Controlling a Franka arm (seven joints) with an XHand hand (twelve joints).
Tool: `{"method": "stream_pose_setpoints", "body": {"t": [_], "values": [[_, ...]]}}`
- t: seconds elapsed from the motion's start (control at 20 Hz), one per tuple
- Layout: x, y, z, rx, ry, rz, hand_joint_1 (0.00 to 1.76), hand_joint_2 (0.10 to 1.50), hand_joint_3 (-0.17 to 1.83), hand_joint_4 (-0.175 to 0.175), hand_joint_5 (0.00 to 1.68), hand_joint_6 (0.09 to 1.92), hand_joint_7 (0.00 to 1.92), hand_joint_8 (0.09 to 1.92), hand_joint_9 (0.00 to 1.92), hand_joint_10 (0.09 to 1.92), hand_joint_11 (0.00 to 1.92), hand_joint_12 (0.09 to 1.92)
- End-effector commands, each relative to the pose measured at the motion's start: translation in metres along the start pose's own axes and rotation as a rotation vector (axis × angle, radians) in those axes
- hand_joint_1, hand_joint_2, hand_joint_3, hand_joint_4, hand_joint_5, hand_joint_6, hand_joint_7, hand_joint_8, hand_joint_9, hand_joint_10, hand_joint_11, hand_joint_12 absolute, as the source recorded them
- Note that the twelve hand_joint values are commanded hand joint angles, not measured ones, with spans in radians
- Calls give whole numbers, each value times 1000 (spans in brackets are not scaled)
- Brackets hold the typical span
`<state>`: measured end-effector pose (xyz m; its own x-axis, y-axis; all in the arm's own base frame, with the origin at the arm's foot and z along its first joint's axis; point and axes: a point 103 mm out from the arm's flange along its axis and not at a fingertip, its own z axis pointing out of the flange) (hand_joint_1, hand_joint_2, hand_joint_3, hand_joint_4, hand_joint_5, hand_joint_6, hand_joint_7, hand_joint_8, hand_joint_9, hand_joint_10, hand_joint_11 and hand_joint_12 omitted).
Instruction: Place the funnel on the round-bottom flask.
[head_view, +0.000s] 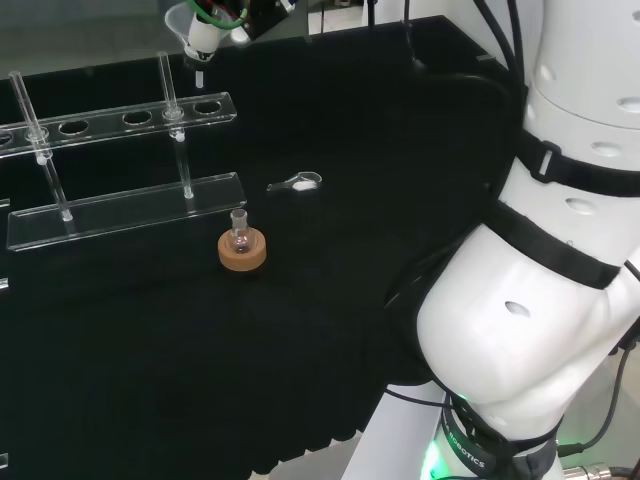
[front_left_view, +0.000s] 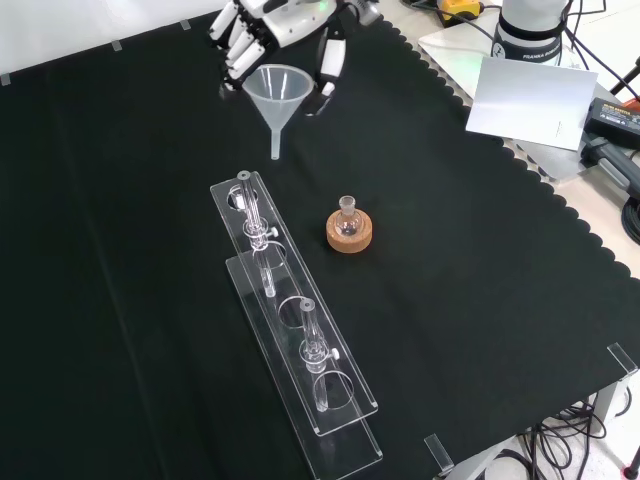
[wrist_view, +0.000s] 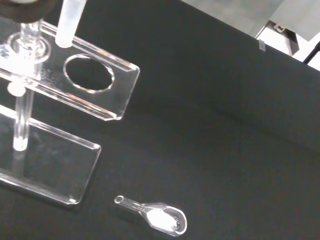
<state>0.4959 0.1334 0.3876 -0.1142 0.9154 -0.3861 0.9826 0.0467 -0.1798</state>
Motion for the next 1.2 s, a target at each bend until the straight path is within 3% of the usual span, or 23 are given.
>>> {"method": "stream_pose_setpoints", "body": {"t": [0.05,0.6,1.2], "values": [[5,-54,13,61,-67,81,758,773,460,20,780,734,869,682,1040,429,631,1281],[21,-93,50,131,-69,108,756,771,465,19,774,742,857,683,1038,426,631,1281],[55,-84,97,190,-36,72,756,767,469,18,769,750,853,688,1035,425,630,1281]]}}
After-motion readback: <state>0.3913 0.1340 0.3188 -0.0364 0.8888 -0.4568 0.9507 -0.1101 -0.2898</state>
